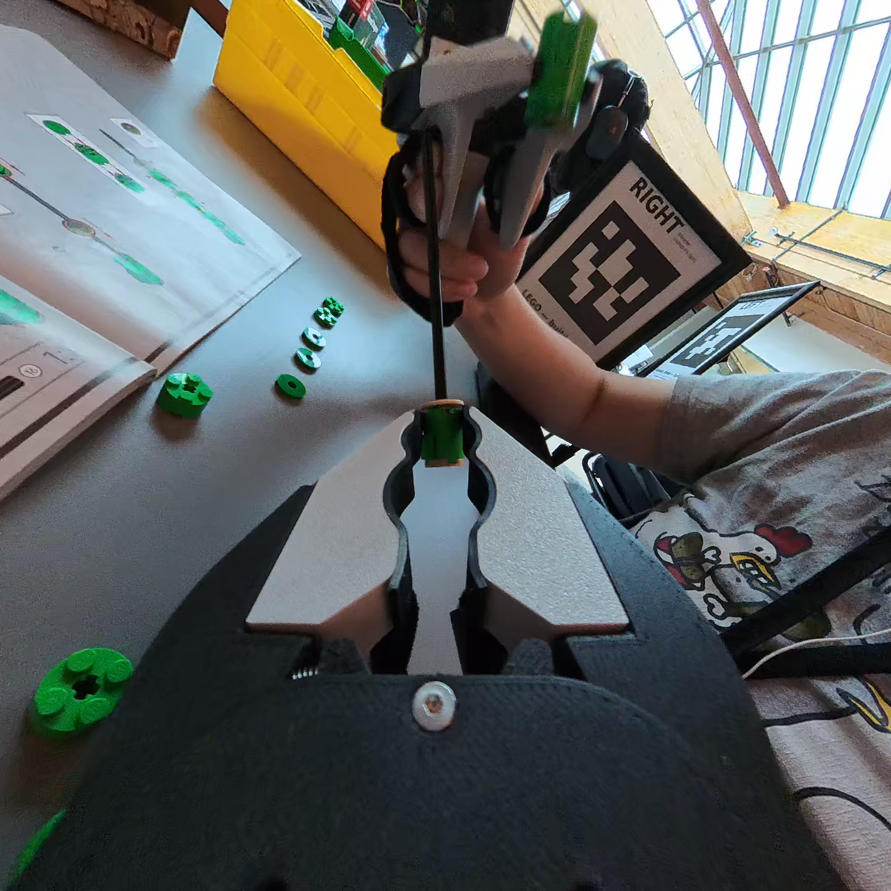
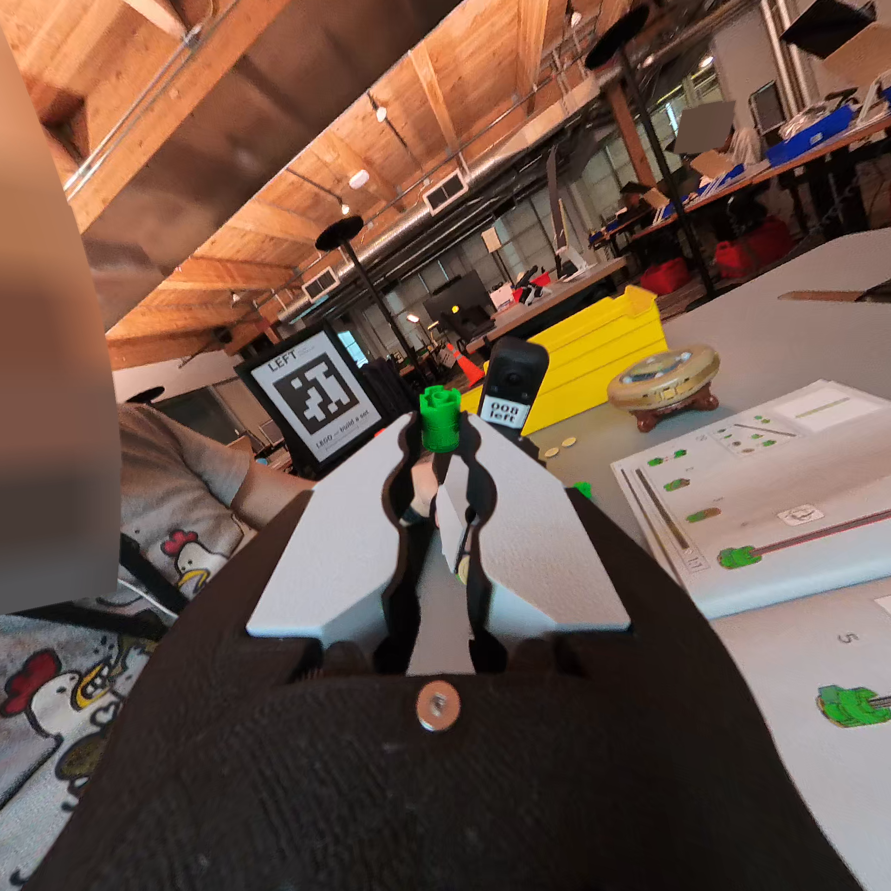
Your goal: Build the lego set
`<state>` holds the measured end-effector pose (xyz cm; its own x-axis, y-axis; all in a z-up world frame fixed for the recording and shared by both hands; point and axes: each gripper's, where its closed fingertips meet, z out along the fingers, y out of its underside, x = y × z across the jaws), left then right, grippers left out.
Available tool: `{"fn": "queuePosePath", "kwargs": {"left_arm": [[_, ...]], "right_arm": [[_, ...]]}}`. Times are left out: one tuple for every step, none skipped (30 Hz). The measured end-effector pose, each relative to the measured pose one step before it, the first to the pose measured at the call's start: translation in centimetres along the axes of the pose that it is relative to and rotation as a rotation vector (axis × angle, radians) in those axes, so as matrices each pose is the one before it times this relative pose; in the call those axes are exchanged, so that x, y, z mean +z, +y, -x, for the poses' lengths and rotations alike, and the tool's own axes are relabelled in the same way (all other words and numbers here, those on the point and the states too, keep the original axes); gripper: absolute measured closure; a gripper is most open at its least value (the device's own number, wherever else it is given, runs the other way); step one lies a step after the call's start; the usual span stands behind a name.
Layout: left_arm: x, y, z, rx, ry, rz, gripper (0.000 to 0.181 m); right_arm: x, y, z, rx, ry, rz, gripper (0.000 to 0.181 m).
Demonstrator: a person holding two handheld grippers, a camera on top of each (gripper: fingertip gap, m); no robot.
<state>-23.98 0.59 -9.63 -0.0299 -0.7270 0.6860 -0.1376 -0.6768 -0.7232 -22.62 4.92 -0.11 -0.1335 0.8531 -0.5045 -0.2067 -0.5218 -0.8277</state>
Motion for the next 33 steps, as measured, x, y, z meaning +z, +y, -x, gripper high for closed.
{"fn": "queuePosePath", "kwargs": {"left_arm": [[0.064,0.19,0.044,0.0042,-0.0053,0.0128,0.168],[0.071,0.235,0.061,0.0062,-0.0081,0.0161,0.168],[0.084,0.213,0.058,0.006,-0.0086,0.0143,0.168],[0.071,0.182,0.081,0.004,-0.0104,0.0119,0.168],[0.045,0.101,0.063,0.0028,-0.0072,0.0067,0.168],[0.017,0.018,0.005,0.0012,-0.0019,0.0007,0.168],[-0.011,-0.03,0.009,-0.0007,0.0,-0.0027,0.168],[-0.057,-0.1,0.006,-0.0012,0.0002,-0.0066,0.168],[-0.102,-0.148,0.004,0.0001,-0.0005,-0.0103,0.168],[-0.138,-0.209,-0.013,0.001,-0.0018,-0.0142,0.168],[-0.2,-0.323,0.023,0.0014,-0.0064,-0.0217,0.168],[-0.261,-0.402,0.036,0.0013,-0.0092,-0.0276,0.168],[-0.307,-0.459,0.048,-0.0014,-0.0103,-0.0287,0.168],[-0.341,-0.545,-0.011,-0.0005,-0.0091,-0.0329,0.168],[-0.384,-0.628,-0.092,0.007,-0.0057,-0.0389,0.168],[-0.392,-0.65,-0.146,0.0143,-0.0046,-0.0395,0.168],[-0.381,-0.642,-0.243,0.022,-0.0008,-0.0352,0.168],[-0.324,-0.613,-0.392,0.0305,0.0065,-0.0301,0.168],[-0.278,-0.521,-0.36,0.0327,0.0044,-0.0242,0.168],[-0.239,-0.408,-0.177,0.0285,-0.0038,-0.017,0.169],[-0.193,-0.27,-0.073,0.021,-0.005,-0.0122,0.169],[-0.144,-0.213,-0.1,0.0111,0.0014,-0.0099,0.169],[-0.088,-0.15,-0.115,0.0011,0.0063,-0.007,0.169],[-0.062,-0.109,-0.049,-0.0044,0.0044,-0.0043,0.169],[-0.036,-0.063,-0.01,-0.0037,0.0025,-0.0026,0.168],[-0.021,-0.04,-0.049,-0.0007,0.0037,-0.0006,0.169],[-0.002,-0.035,-0.085,0.0025,0.0034,0.001,0.169],[0.006,-0.024,-0.086,0.0055,0.0023,0.0008,0.169],[0.028,-0.003,-0.086,0.0054,0.0015,0.0017,0.169],[0.037,0.037,-0.055,0.0023,0.0016,0.0033,0.169],[0.039,0.043,-0.051,0.0005,0.0017,0.0029,0.169],[0.041,0.025,-0.061,0.0005,0.0023,0.0008,0.169],[0.032,0.006,-0.088,0.0003,0.0036,-0.0007,0.169]], "right_arm": [[0.165,0.597,-0.027,0.0027,-0.0033,0.0158,0.167],[0.258,0.46,-0.054,0.0086,-0.0018,0.019,0.167],[0.243,0.291,0.124,0.0005,-0.0095,0.0155,0.167],[0.147,0.063,0.138,-0.0084,-0.0032,0.0041,0.167],[0.029,-0.167,0.228,-0.0155,-0.001,-0.0074,0.167],[-0.068,-0.364,0.384,-0.0155,-0.0069,-0.0147,0.167],[-0.159,-0.58,0.484,-0.0123,-0.0111,-0.0238,0.167],[-0.27,-0.796,0.618,-0.0159,-0.0139,-0.03,0.167],[-0.36,-0.908,0.775,-0.0211,-0.0185,-0.0309,0.167],[-0.422,-0.834,0.715,-0.0188,-0.0117,-0.0189,0.167],[-0.498,-0.49,0.487,-0.0141,0.0023,0.0027,0.168],[-0.525,0.253,0.313,-0.0093,0.0063,0.0407,0.168],[-0.483,1.351,-0.002,-0.0051,0.0155,0.0935,0.168],[-0.392,2.38,-0.589,-0.0161,0.0452,0.1354,0.168],[-0.081,2.944,-1.051,-0.0402,0.0696,0.1455,0.167],[0.392,3.15,-0.684,-0.0445,0.0445,0.1462,0.167],[0.749,2.916,-0.244,-0.0264,0.0186,0.1394,0.166],[0.92,2.085,-0.06,-0.0153,0.0076,0.1035,0.167],[0.887,1.359,-0.05,-0.0159,0.0058,0.0773,0.167],[0.756,0.744,0.114,-0.0261,-0.0029,0.0512,0.167],[0.578,0.28,0.176,-0.0311,-0.0057,0.021,0.167],[0.427,0.267,0.11,-0.0308,-0.0014,0.0138,0.167],[0.283,0.383,0.09,-0.0224,-0.0029,0.0159,0.166],[0.006,-0.092,0.127,-0.0078,-0.0059,-0.0151,0.167],[-0.093,0.134,-0.031,-0.0003,0.0017,0.0046,0.166],[-0.125,0.121,-0.019,-0.0033,0.002,0.0039,0.166],[-0.115,0.091,0.002,-0.0057,0.0029,0.0016,0.166],[-0.065,0.084,0.103,-0.0045,-0.0034,-0.0007,0.166],[-0.053,0.086,0.017,0.0006,-0.0013,-0.0004,0.166],[-0.046,0.122,-0.057,0.0051,0.0001,0.003,0.166],[-0.015,0.211,-0.075,0.0065,0.0006,0.0093,0.166],[-0.008,0.185,-0.06,0.0064,0.0009,0.008,0.164],[-0.018,0.096,-0.041,0.0071,0.0004,0.004,0.163]]}}
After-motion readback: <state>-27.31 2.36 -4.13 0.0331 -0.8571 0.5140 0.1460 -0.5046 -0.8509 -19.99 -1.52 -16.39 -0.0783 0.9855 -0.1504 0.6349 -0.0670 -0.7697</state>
